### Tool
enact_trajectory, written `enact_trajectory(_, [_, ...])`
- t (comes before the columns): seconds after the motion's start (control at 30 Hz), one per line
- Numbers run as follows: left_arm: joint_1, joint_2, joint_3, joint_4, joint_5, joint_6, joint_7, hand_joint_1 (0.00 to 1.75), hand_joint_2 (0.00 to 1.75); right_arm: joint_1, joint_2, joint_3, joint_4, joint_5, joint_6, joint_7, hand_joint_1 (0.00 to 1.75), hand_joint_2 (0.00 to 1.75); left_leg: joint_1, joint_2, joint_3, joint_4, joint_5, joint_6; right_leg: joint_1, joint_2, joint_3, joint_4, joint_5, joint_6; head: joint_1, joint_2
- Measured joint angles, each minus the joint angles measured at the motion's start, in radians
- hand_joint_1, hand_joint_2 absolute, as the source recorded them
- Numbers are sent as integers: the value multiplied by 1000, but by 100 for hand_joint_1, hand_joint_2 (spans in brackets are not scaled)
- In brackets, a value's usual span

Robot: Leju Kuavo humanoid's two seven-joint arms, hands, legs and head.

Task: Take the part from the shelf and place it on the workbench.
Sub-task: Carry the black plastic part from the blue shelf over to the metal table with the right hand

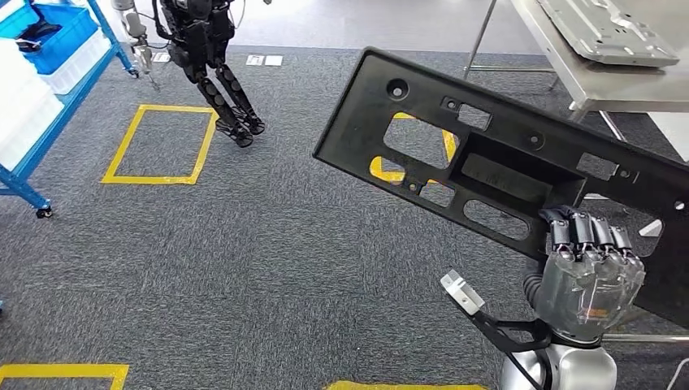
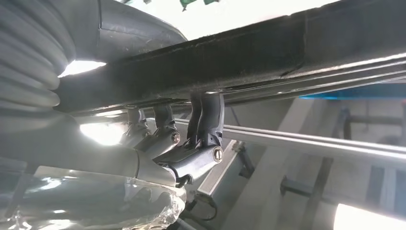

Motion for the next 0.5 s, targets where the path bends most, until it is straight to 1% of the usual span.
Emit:
enact_trajectory(0.03, [4, 0, 3, 0, 2, 0, -4, 0, 175, 3, 0, 1, 3, 0, 0, -4, 175, 175, -2, 12, 1, 0, 0, 0, 0, -10, 39, -58, 18, 4, 0, 0])
enact_trajectory(0.07, [9, 1, 6, 0, 3, 0, -7, 0, 175, 4, 0, 4, 6, 0, 0, -8, 175, 175, -4, 24, 2, 0, 0, -1, 2, -36, 88, -135, 37, 5, 0, 0])
enact_trajectory(0.1, [14, 1, 10, 0, 3, 0, -10, 0, 175, 4, 0, 7, 9, 0, -1, -11, 175, 175, -8, 34, 4, 1, -2, -3, 7, -61, 130, -202, 53, 4, 0, 0])
enact_trajectory(0.13, [19, 2, 14, 0, 3, 1, -12, 0, 175, 4, 0, 11, 12, 0, -1, -14, 175, 175, -11, 43, 5, 2, -3, -7, 12, -79, 156, -248, 63, -1, 0, 0])
enact_trajectory(0.17, [23, 2, 19, 0, 3, 1, -13, 0, 175, 5, 0, 14, 16, 0, -1, -16, 175, 175, -14, 52, 6, 3, -4, -11, 16, -89, 167, -270, 67, -7, -1, 0])
enact_trajectory(0.2, [26, 2, 23, 0, 4, 2, -14, 0, 175, 5, 0, 16, 20, 0, -2, -18, 175, 175, -15, 62, 6, 3, -4, -15, 20, -79, 163, -273, 70, -12, -2, 0])
enact_trajectory(0.23, [28, 2, 25, 0, 4, 2, -14, 0, 175, 6, 0, 17, 23, 0, -2, -18, 175, 175, -13, 68, 6, 4, -5, -20, 15, -66, 162, -275, 74, -18, -2, 0])
enact_trajectory(0.27, [29, 3, 27, 0, 4, 3, -14, 0, 175, 7, 1, 17, 25, 0, -2, -18, 175, 175, -10, 58, 4, 11, -12, -26, 10, -55, 161, -277, 77, -24, -2, 0])
enact_trajectory(0.3, [30, 4, 27, -1, 4, 3, -15, 0, 175, 7, 1, 19, 26, 0, -3, -18, 175, 175, -7, 36, -3, 30, -29, -32, 4, -45, 161, -280, 82, -31, -4, 0])
enact_trajectory(0.33, [32, 5, 28, -1, 4, 4, -16, 0, 175, 7, 2, 21, 28, 0, -3, -18, 175, 175, -3, 6, -18, 69, -56, -37, -2, -36, 163, -282, 86, -38, -5, 0])
enact_trajectory(0.37, [36, 6, 28, -1, 4, 6, -16, 0, 175, 7, 2, 23, 30, 0, -4, -18, 175, 175, -1, -25, -40, 127, -92, -41, -2, -25, 160, -282, 88, -42, -6, 0])
enact_trajectory(0.4, [40, 6, 29, -1, 4, 9, -14, 0, 175, 7, 2, 26, 35, 0, -4, -17, 175, 175, 1, -43, -69, 195, -127, -43, -1, -14, 158, -282, 90, -46, -6, 0])
enact_trajectory(0.43, [44, 6, 32, -1, 4, 15, -10, 0, 175, 7, 1, 30, 41, 0, -4, -13, 175, 175, 2, -51, -95, 254, -150, -45, 1, 0, 157, -282, 91, -47, -6, 0])
enact_trajectory(0.47, [47, 6, 37, -1, 6, 23, -6, 0, 175, 7, 0, 35, 50, 0, -3, -6, 175, 175, 4, -54, -109, 286, -154, -46, 1, 14, 156, -281, 92, -47, -6, 0])
enact_trajectory(0.5, [49, 6, 43, -1, 8, 31, -2, 0, 175, 7, -3, 41, 61, 0, -3, 5, 175, 175, 5, -56, -106, 280, -138, -46, 2, 29, 156, -280, 93, -47, -7, 0])
